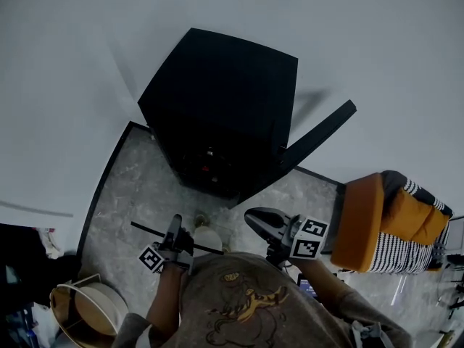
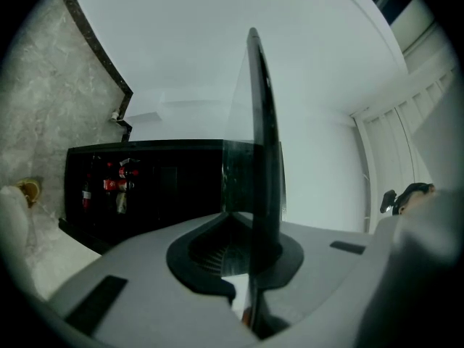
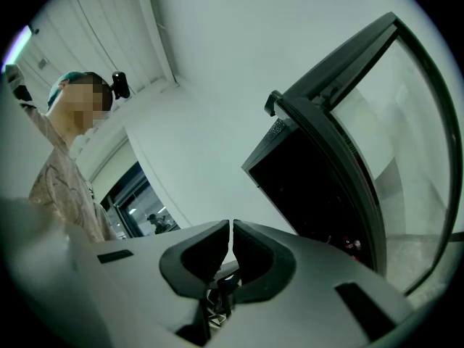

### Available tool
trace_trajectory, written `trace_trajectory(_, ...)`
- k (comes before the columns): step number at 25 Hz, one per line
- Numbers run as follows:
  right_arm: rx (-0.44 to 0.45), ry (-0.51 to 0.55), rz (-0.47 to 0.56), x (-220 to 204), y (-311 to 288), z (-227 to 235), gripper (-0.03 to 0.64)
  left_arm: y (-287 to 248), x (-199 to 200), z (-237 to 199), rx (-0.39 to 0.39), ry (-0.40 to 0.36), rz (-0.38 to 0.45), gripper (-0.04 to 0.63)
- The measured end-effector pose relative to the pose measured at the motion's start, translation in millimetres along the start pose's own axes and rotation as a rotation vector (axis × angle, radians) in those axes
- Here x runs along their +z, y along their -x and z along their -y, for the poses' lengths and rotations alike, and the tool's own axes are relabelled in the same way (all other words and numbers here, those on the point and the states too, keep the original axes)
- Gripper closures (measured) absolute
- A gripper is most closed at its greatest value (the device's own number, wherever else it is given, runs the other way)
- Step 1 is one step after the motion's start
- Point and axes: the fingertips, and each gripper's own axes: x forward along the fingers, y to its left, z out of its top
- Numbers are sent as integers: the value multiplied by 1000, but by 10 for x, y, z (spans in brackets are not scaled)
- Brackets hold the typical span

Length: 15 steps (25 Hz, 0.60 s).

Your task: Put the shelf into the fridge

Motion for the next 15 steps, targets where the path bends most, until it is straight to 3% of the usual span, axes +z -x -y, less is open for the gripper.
trace_trajectory(15,-48,-20,-12,-47,-26,60,588,-324,71,-532,61,43,-32,577)
